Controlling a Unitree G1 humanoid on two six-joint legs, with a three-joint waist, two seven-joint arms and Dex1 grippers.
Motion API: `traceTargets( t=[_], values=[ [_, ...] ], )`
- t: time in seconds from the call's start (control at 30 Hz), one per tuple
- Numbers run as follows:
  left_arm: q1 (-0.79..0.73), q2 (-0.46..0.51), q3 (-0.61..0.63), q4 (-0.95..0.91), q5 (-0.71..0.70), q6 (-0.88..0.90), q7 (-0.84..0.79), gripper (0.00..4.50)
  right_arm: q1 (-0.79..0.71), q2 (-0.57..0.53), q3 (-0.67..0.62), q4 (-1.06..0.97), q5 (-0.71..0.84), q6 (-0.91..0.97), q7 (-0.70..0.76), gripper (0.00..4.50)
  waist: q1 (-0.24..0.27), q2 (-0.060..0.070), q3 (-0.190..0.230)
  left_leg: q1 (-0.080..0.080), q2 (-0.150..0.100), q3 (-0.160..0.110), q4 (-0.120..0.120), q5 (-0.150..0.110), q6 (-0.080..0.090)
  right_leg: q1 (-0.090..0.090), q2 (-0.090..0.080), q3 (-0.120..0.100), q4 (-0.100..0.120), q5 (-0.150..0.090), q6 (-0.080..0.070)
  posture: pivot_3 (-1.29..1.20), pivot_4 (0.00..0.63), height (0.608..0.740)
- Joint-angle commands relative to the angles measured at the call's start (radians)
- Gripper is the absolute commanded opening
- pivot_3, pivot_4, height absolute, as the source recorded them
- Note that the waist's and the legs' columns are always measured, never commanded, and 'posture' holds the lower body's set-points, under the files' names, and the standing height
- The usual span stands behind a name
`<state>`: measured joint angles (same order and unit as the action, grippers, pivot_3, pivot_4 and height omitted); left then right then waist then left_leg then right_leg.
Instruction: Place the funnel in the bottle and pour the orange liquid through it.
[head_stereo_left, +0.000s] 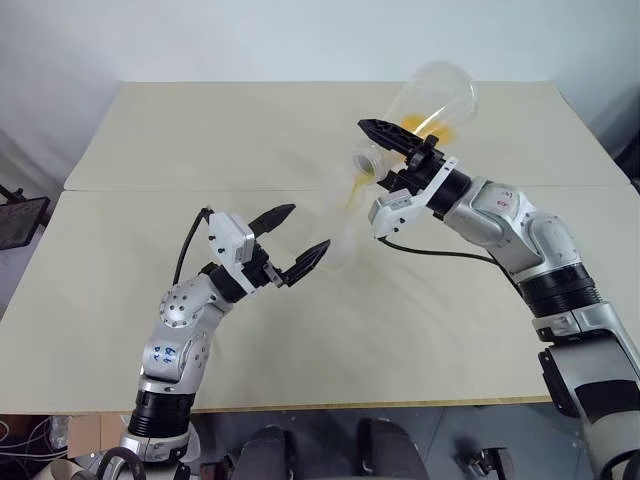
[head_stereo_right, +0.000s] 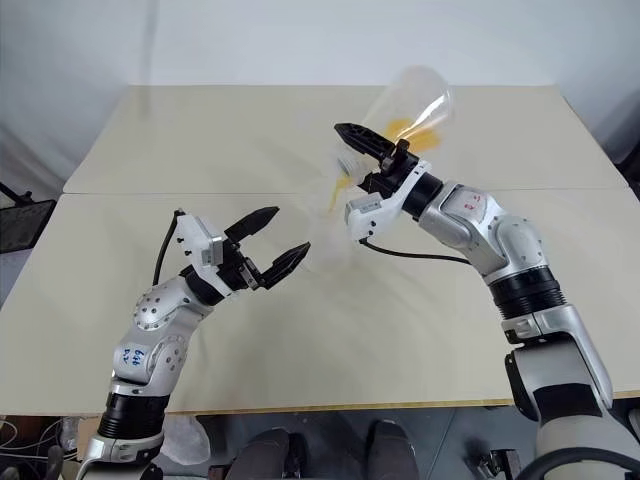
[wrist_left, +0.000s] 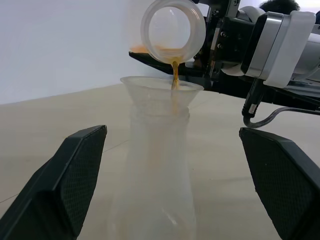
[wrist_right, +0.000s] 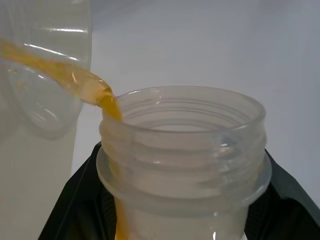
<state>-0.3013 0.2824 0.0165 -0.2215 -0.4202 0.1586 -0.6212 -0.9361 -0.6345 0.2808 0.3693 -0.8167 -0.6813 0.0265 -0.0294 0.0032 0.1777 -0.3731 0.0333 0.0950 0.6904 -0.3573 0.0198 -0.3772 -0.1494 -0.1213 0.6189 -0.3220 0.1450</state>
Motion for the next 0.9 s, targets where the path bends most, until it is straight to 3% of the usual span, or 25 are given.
traceTargets(
  t=[0.03, 0.9],
  values=[
    [0.001, -0.003, 0.0, -0.024, 0.009, -0.027, 0.006, 4.5, -0.042, -0.009, -0.002, -0.006, -0.004, -0.015, -0.035, 2.53, 0.0, 0.0, 0.0, 0.0, 0.0, 0.0, 0.0, 0.0, 0.0, 0.0, 0.0, 0.0, 0.0, 0.0, 0.0, 0.0, 0.15, 0.74],
    [0.009, -0.018, -0.005, -0.02, 0.016, -0.049, 0.02, 4.5, -0.075, -0.015, 0.031, 0.041, -0.094, -0.04, -0.13, 2.53, 0.0, 0.0, 0.0, 0.0, 0.0, 0.0, 0.0, 0.0, 0.0, 0.0, 0.0, 0.0, 0.0, 0.0, 0.0, 0.0, 0.15, 0.74]
  ],
)
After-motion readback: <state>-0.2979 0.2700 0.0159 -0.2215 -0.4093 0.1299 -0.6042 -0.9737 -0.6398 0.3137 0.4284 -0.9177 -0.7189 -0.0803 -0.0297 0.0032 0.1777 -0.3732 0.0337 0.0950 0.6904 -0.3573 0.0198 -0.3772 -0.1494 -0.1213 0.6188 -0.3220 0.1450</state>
